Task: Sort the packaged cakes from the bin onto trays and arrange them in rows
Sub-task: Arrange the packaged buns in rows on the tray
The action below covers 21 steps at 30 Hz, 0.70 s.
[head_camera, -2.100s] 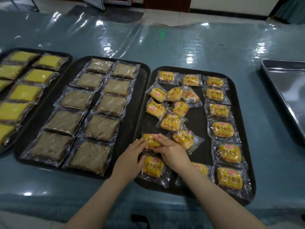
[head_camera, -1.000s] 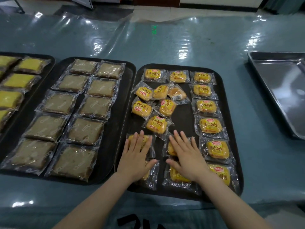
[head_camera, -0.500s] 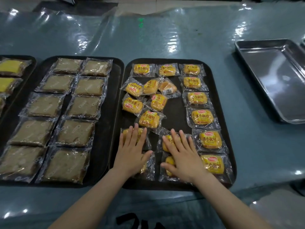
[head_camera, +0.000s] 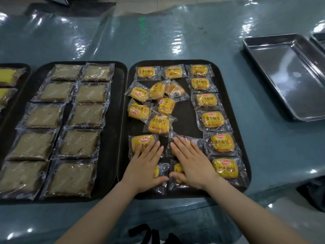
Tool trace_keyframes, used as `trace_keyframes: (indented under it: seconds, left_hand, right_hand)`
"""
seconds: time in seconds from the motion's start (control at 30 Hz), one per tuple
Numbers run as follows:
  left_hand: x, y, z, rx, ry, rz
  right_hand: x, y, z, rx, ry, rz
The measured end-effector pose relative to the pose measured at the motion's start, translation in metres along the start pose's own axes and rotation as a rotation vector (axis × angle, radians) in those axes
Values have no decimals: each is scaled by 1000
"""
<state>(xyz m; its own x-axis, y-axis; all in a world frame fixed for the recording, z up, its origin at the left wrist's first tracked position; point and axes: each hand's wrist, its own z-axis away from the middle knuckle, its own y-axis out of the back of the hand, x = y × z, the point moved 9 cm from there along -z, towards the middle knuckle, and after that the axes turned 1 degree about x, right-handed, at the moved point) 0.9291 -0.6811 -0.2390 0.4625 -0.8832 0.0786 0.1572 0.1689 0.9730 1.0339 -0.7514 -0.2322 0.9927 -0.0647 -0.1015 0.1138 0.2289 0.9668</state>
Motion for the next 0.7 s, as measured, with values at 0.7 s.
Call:
trace_keyframes:
  seconds: [0.7]
  left_hand:
    - [-65,57,-40,241,262,267]
  right_hand:
    - [70,57,-99,265,-648,-1001]
